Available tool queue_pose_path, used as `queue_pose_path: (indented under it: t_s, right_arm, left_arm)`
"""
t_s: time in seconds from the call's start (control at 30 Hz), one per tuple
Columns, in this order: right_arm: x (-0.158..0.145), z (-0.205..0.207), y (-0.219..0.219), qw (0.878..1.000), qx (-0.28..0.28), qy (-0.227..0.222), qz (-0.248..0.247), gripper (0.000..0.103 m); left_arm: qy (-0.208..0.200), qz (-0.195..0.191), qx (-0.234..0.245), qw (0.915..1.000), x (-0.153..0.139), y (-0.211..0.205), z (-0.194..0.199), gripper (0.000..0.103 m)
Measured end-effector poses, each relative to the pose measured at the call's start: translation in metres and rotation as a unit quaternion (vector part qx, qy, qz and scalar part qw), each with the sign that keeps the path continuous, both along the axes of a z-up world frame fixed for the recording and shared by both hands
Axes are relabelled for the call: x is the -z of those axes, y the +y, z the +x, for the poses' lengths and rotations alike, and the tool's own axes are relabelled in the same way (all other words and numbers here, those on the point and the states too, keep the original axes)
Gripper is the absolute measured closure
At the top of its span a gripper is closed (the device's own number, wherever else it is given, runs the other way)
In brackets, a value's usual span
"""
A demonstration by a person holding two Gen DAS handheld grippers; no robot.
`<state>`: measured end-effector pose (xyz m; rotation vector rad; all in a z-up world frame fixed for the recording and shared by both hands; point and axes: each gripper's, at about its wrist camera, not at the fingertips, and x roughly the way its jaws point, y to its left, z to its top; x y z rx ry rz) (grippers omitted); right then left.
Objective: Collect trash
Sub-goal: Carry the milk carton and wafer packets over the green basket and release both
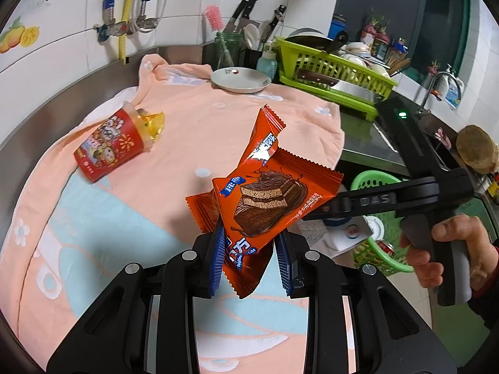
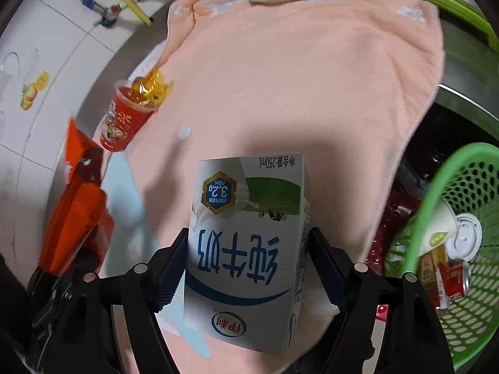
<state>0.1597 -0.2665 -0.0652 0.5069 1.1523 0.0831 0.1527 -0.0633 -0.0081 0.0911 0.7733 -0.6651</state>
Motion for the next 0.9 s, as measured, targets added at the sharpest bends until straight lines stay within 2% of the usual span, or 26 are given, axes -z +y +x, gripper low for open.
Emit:
queue_pose_path:
  t_s: [0.07,0.2,0.3,0.43,0.53,0.67,0.9]
  right_arm:
    - [-0.009,-0.013,-0.015,1.0,0.003,-0.012,-0.008,0.031]
    - [-0.024,-0.046,-0.057,0.998,0.026,-0.027,-0.058,0.031]
    - [-0.024,-0.071,-0.103,0.993,0.06,-0.021,-0.094,0.03]
    - [-0.012,-0.099,-0.158,0.988,0.097,0.001,-0.12,0.03]
    - [0.001,-0.116,-0.194,0.986,0.115,0.01,-0.119,0.03]
    - [0.015,-0.13,-0.221,0.986,0.137,0.015,-0.093,0.026]
    - [0.006,-0.15,-0.242,0.985,0.145,-0.004,-0.097,0.025]
  left_arm:
    - [0.001,-0.001,0.008,1.0,-0.001,-0.009,-0.003,0.074]
    - [-0.001,-0.003,0.031,0.9995,-0.004,-0.034,-0.013,0.074]
    - [0.001,-0.007,0.055,0.9985,-0.006,-0.061,-0.022,0.074]
    - [0.008,-0.005,0.095,0.9955,-0.003,-0.11,-0.038,0.074]
    - [0.014,-0.002,0.118,0.9929,0.001,-0.142,-0.05,0.074]
    - [0.031,0.012,0.149,0.9883,0.015,-0.19,-0.066,0.074]
    - [0.051,0.034,0.182,0.9815,0.035,-0.248,-0.083,0.073]
